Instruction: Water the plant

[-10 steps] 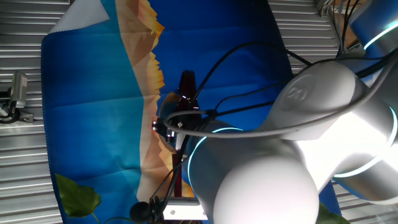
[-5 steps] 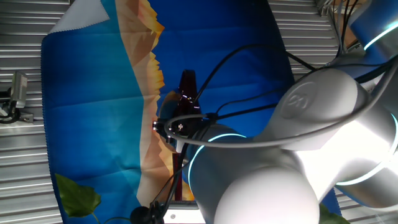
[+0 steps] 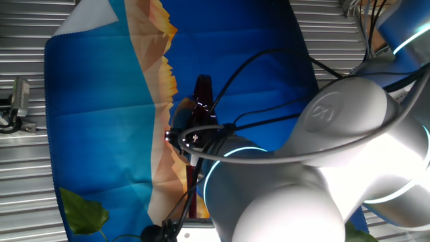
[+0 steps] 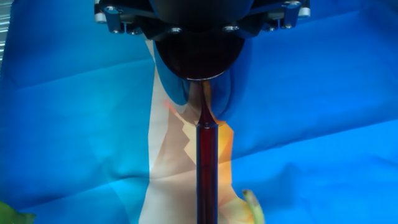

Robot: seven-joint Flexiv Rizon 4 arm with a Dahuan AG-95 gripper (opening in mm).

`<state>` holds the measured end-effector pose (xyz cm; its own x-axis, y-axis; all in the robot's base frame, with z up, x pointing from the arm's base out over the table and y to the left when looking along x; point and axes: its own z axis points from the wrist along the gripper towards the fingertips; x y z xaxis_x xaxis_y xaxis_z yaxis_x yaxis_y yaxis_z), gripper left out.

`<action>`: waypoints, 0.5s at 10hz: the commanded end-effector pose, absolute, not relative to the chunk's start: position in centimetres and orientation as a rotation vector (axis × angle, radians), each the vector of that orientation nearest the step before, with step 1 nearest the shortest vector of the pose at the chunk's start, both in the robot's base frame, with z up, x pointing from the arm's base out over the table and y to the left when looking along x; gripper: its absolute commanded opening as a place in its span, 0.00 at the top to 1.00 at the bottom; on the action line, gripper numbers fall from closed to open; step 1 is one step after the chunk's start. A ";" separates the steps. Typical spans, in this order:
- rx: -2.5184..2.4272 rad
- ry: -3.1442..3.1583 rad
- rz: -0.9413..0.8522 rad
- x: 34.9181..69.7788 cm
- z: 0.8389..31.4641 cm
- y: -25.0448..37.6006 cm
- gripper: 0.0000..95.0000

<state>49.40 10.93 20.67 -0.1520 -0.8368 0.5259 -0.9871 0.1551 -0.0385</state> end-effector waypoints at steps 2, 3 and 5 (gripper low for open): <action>1.733 -2.048 0.546 49.3 20.8 10.9 1.00; 1.732 -2.044 0.550 49.3 20.8 10.9 1.00; 1.727 -2.037 0.557 49.3 20.8 10.9 1.00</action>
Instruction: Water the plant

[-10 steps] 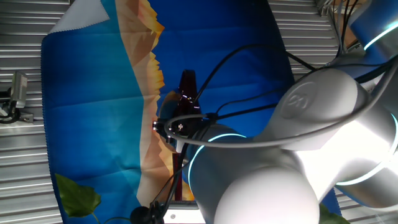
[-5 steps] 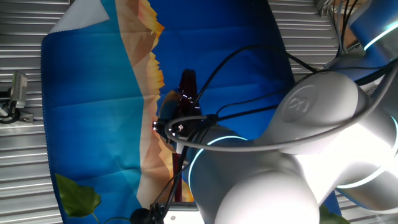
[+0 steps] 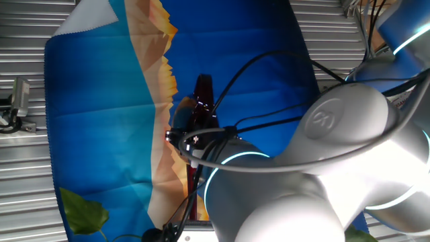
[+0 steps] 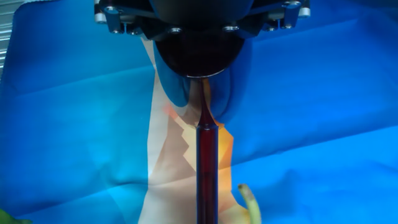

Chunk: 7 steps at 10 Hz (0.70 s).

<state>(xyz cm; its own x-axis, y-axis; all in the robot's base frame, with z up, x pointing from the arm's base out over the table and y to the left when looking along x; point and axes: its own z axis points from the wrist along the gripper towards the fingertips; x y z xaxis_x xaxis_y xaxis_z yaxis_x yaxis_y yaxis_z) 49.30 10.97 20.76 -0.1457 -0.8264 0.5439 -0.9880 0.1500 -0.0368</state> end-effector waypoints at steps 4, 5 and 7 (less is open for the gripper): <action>1.715 -2.021 0.574 49.2 20.9 10.9 1.00; 1.714 -2.017 0.577 49.2 20.9 10.8 1.00; 1.714 -2.014 0.578 49.2 20.9 10.8 1.00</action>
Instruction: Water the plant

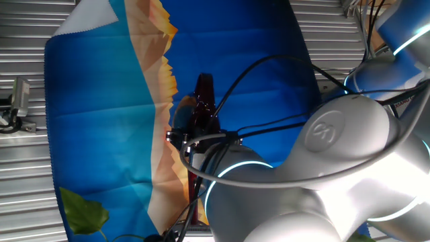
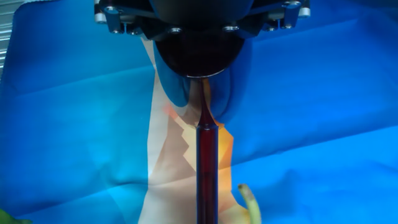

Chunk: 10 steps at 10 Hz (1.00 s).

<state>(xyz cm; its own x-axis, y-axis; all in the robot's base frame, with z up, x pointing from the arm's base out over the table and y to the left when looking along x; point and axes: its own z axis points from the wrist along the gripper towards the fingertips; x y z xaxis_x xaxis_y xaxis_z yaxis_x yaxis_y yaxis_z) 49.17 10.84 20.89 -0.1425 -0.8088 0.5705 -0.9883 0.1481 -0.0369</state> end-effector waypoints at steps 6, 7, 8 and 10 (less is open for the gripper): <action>1.697 -1.988 0.599 49.3 21.3 10.9 1.00; 1.694 -1.981 0.606 49.3 21.3 10.9 1.00; 1.690 -1.975 0.613 49.3 21.3 10.9 1.00; 1.689 -1.964 0.621 49.2 21.3 10.9 1.00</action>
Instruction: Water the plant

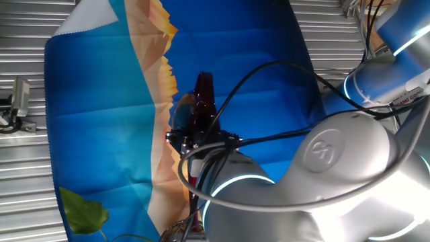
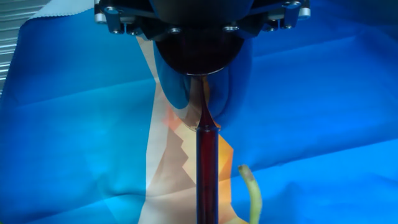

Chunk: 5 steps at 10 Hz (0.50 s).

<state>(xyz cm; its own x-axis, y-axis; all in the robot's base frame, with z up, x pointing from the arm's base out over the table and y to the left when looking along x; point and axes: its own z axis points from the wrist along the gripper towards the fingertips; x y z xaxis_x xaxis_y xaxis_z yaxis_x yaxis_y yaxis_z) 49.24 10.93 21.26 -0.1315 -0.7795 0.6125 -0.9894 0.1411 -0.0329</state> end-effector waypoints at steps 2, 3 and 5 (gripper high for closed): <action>1.685 -1.958 0.627 49.2 21.4 10.9 1.00; 1.683 -1.954 0.630 49.2 21.4 10.8 1.00; 1.680 -1.946 0.637 49.2 21.4 10.8 1.00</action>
